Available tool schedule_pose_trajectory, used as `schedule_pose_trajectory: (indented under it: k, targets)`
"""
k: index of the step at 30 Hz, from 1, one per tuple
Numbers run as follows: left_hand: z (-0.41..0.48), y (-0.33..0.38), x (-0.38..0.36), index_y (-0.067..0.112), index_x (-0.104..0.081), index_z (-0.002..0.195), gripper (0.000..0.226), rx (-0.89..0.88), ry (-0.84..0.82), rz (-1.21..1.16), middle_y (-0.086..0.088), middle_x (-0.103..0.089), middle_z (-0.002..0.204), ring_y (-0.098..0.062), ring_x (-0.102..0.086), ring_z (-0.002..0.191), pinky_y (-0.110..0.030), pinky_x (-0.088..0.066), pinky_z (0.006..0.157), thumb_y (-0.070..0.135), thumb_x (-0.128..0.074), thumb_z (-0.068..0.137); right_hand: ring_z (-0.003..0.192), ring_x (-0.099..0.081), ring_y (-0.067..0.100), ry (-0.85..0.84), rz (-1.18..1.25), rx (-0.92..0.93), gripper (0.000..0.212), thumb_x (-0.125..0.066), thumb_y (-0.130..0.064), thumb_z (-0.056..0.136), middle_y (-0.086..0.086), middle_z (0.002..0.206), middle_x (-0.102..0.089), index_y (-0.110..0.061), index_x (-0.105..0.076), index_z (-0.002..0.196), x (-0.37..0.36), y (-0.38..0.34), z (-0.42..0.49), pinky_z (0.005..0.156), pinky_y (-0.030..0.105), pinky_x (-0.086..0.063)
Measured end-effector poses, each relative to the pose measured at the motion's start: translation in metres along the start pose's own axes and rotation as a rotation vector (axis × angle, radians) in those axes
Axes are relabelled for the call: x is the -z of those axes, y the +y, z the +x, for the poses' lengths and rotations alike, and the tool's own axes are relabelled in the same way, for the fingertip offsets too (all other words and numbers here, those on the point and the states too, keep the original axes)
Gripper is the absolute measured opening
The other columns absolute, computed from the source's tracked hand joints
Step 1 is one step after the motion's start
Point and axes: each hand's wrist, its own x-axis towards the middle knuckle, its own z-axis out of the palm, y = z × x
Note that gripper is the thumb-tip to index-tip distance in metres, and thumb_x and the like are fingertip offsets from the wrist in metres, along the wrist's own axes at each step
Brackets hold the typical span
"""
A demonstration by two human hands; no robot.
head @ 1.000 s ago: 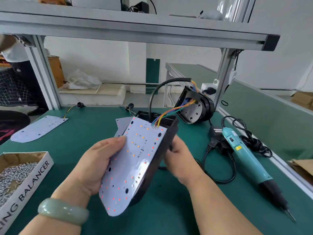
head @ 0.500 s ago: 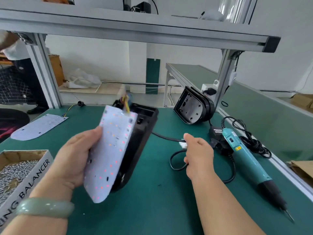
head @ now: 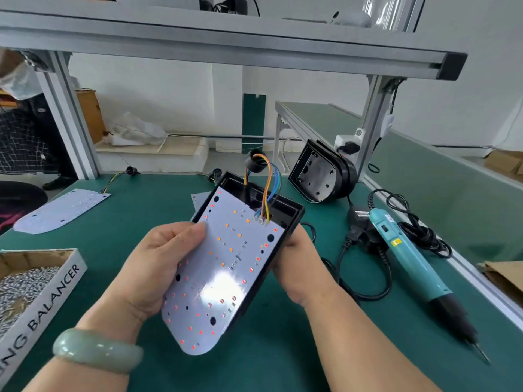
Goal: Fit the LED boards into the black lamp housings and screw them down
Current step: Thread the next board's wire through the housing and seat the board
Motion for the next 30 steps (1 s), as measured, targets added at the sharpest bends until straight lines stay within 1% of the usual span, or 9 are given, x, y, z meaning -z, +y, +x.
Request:
schedule_pose_trajectory:
  k: [4,9,13,15,18,22,24,26,30]
  targets:
    - [0.001,0.0,-0.001,-0.008,-0.065,0.078,0.041,0.009,-0.012,-0.019,-0.023,-0.069,0.075,-0.026,-0.065,0.053,-0.03,-0.052,0.049,0.033,-0.06,0.072,0.079,-0.051,0.027,0.058,-0.009,-0.043,0.032,-0.036,0.02,0.09,0.016,0.088,-0.061,0.01,-0.059,0.109,-0.001,0.002,0.001,0.067,0.04,-0.037]
    - [0.001,-0.003,0.0,-0.01,-0.064,0.08,0.04,0.019,-0.03,0.013,-0.024,-0.069,0.075,-0.028,-0.064,0.055,-0.03,-0.052,0.051,0.03,-0.069,0.073,0.079,-0.067,0.004,-0.038,-0.014,-0.053,0.053,-0.04,0.013,0.094,-0.011,0.086,-0.073,-0.027,-0.075,0.09,-0.001,0.002,0.0,0.071,0.02,-0.053]
    - [0.003,-0.001,0.003,0.005,-0.076,0.074,0.036,-0.004,0.069,-0.101,-0.015,-0.071,0.072,-0.022,-0.066,0.057,-0.026,-0.054,0.055,0.036,-0.055,0.074,0.052,-0.044,0.008,0.092,-0.041,-0.108,0.032,-0.045,-0.007,0.1,0.009,0.066,-0.052,-0.003,-0.061,0.073,-0.005,0.004,0.004,0.051,0.02,-0.037]
    - [0.001,0.002,0.003,0.009,-0.075,0.068,0.04,-0.03,0.067,-0.029,-0.01,-0.069,0.064,-0.018,-0.062,0.05,-0.021,-0.05,0.05,0.041,-0.054,0.076,0.055,-0.037,0.012,0.233,-0.037,-0.165,0.031,-0.059,-0.015,0.091,0.01,0.065,-0.048,-0.008,-0.058,0.061,-0.006,0.002,0.008,0.05,0.023,-0.031]
    - [-0.004,0.005,0.001,0.013,-0.075,0.061,0.044,-0.081,0.046,0.067,-0.005,-0.068,0.055,-0.012,-0.059,0.04,-0.014,-0.045,0.041,0.052,-0.056,0.066,0.059,-0.026,0.015,0.423,0.027,-0.267,0.022,-0.065,-0.025,0.047,0.005,0.06,-0.041,-0.023,-0.043,0.048,-0.005,-0.004,0.011,0.054,0.029,-0.019]
    - [-0.003,0.006,0.006,0.014,-0.075,0.07,0.06,-0.139,0.03,0.077,-0.007,-0.071,0.062,-0.014,-0.064,0.047,-0.018,-0.05,0.044,0.072,-0.071,0.057,0.066,-0.015,0.031,0.547,-0.032,-0.235,0.017,-0.052,-0.011,0.049,0.007,0.063,-0.032,-0.019,-0.036,0.051,0.001,-0.003,0.01,0.062,0.041,-0.01]
    - [-0.003,0.003,0.003,0.011,-0.074,0.073,0.071,-0.107,0.02,0.091,-0.01,-0.071,0.065,-0.017,-0.064,0.048,-0.02,-0.05,0.045,0.078,-0.075,0.047,0.062,-0.011,0.022,0.587,-0.074,-0.23,0.015,-0.041,-0.009,0.046,-0.001,0.049,-0.026,-0.019,-0.031,0.039,0.003,-0.004,0.009,0.058,0.036,-0.008]
    - [-0.001,-0.001,0.0,0.011,-0.075,0.073,0.063,-0.045,0.011,0.072,-0.012,-0.072,0.067,-0.019,-0.065,0.05,-0.023,-0.051,0.044,0.071,-0.073,0.055,0.054,-0.012,0.016,0.566,-0.142,-0.191,0.016,-0.038,-0.009,0.048,-0.009,0.046,-0.026,-0.018,-0.035,0.035,0.006,-0.004,0.007,0.051,0.026,-0.008]
    - [0.0,-0.005,0.0,0.007,-0.075,0.077,0.05,0.044,-0.034,0.056,-0.017,-0.073,0.074,-0.022,-0.068,0.054,-0.026,-0.053,0.046,0.052,-0.056,0.071,0.052,-0.024,0.015,0.558,-0.223,-0.094,0.02,-0.047,-0.008,0.055,0.0,0.065,-0.037,-0.024,-0.049,0.042,0.011,-0.003,0.005,0.043,0.019,-0.021]
